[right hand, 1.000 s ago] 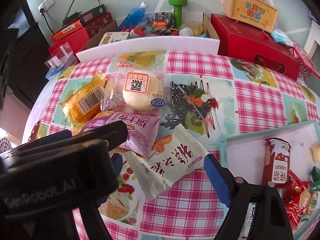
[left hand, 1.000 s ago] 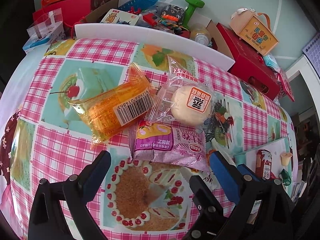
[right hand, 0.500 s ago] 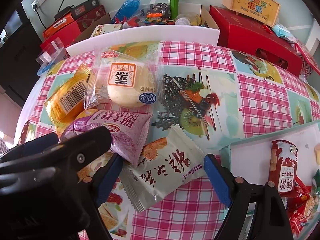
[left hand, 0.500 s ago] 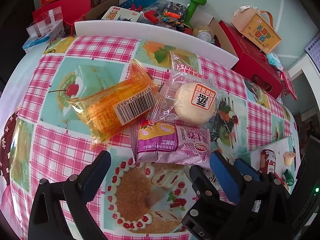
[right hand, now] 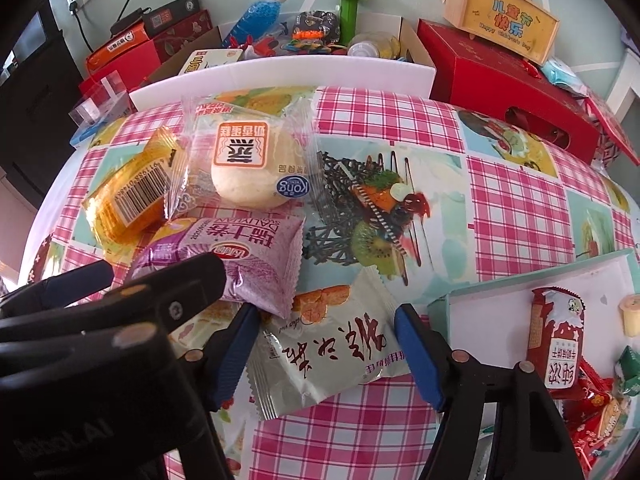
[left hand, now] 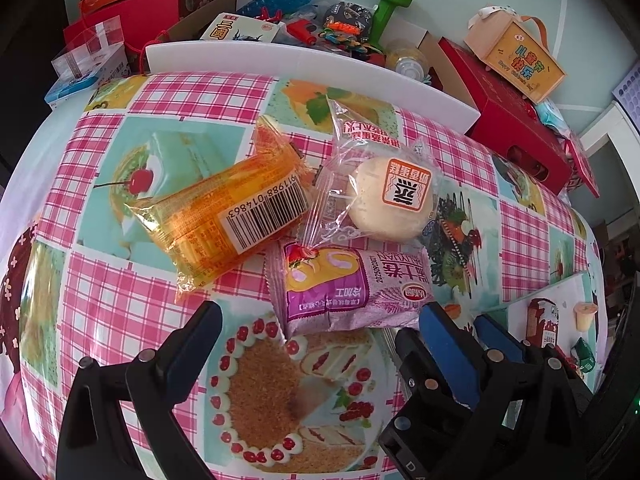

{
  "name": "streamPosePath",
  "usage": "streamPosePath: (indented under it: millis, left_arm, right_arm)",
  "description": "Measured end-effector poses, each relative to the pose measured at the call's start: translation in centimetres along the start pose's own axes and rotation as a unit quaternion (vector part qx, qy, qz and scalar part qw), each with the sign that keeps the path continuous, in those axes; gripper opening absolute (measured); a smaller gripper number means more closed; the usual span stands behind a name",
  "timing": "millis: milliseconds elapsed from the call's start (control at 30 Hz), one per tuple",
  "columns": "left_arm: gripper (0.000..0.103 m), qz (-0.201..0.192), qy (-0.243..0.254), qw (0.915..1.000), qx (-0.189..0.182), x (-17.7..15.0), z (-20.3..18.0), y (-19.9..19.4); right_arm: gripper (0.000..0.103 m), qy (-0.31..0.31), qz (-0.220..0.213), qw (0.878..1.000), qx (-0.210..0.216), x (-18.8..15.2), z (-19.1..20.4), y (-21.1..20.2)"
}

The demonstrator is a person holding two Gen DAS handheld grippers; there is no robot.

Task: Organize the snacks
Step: 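Lower the left gripper onto the purple roll pack while the right lowers onto the white bag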

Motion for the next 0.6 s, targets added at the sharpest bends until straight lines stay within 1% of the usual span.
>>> streamPosePath:
  millis: [167,233,367,467,567,600]
  left_arm:
    - [0.093,0.003,0.008,1.0000,-0.002,-0.1,-0.9,0.6]
    - [0.093,0.004,0.010,0.9999,-0.004,-0.1,-1.2,1.0]
    - [0.085,0.006,0.010,0.9999,-0.011,-0.1,-1.6,1.4]
    - [0.084,0.007,0.012,0.9998,-0.012,-0.1,-1.8,1.7]
    - [0.069,0.010,0.010,0.9996,-0.024,-0.1,-2.1,2.0]
    - [0.068,0.008,0.011,0.9997,-0.023,0.0,-2.3,2.0]
  right_arm:
    - [0.068,0.003,0.000,1.000,-0.004,-0.4,-0.4,-0.2]
    - [0.066,0.003,-0.001,1.000,-0.004,-0.6,-0.5,-0.3]
    - [0.065,0.000,-0.002,1.000,-0.006,-1.0,-0.6,-0.6]
    - [0.065,0.001,-0.003,1.000,-0.005,-1.1,-0.6,-0.7]
    - [0.064,0.001,-0.002,1.000,-0.005,-1.1,-0.6,-0.7]
    - [0.064,0.001,-0.003,1.000,-0.005,-1.1,-0.7,-0.7]
Point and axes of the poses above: each gripper's, at about its wrist camera, not at the fingertips, and y roughly the way its jaws point, z to its left, x to its top, the point moved 1 cm from there along y, roughly the way its jaws point, and after that the axes turned 11 degrees about -y, right-handed, at the moved point
